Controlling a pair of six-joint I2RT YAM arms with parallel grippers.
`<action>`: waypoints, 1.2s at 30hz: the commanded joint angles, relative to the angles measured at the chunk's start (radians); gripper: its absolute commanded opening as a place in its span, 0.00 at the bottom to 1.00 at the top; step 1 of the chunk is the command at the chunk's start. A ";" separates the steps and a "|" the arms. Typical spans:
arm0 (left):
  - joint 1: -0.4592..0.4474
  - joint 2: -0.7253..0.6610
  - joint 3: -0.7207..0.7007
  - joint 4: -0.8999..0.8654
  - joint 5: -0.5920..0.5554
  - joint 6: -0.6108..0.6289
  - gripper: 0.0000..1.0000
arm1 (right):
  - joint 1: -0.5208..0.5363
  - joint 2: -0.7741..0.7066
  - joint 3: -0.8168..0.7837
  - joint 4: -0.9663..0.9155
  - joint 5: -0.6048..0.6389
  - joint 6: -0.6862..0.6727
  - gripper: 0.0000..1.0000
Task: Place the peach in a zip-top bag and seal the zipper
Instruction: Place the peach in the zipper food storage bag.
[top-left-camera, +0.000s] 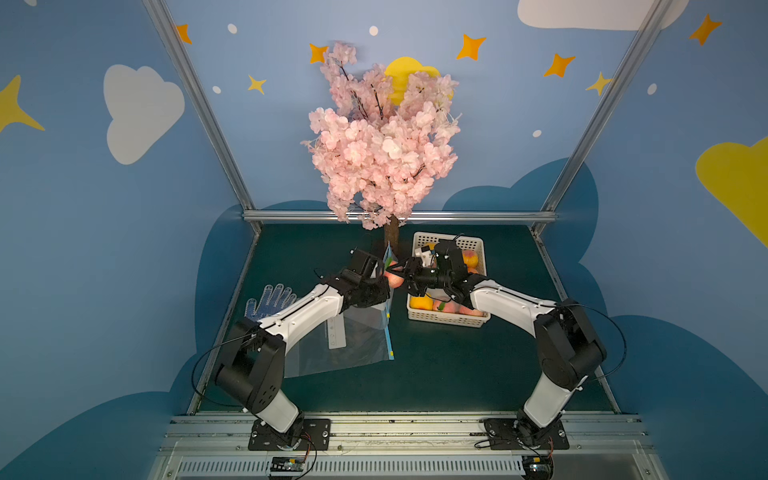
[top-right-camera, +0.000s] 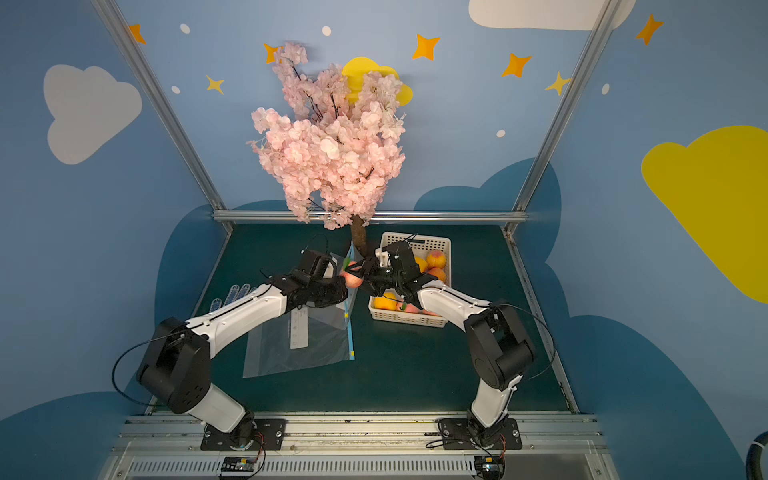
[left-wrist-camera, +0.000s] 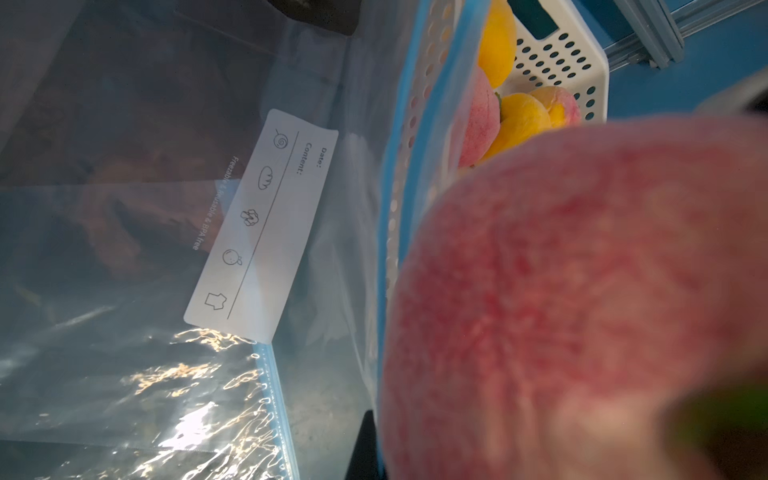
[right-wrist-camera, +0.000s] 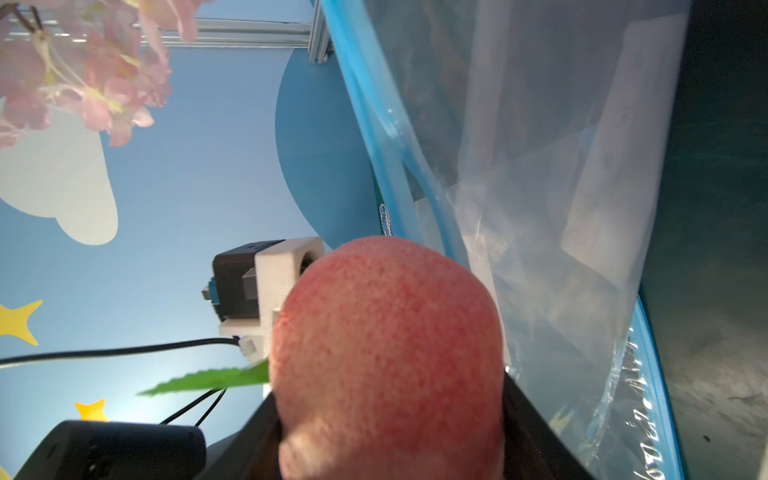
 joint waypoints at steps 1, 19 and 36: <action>0.006 -0.007 0.000 0.044 0.027 0.000 0.03 | 0.022 0.022 0.019 -0.115 0.047 -0.043 0.50; 0.006 -0.041 -0.005 0.062 0.014 0.095 0.03 | 0.093 0.194 0.357 -0.773 0.381 -0.400 0.53; 0.001 -0.088 -0.071 0.029 -0.135 0.128 0.03 | 0.063 0.023 0.432 -0.826 0.343 -0.512 0.89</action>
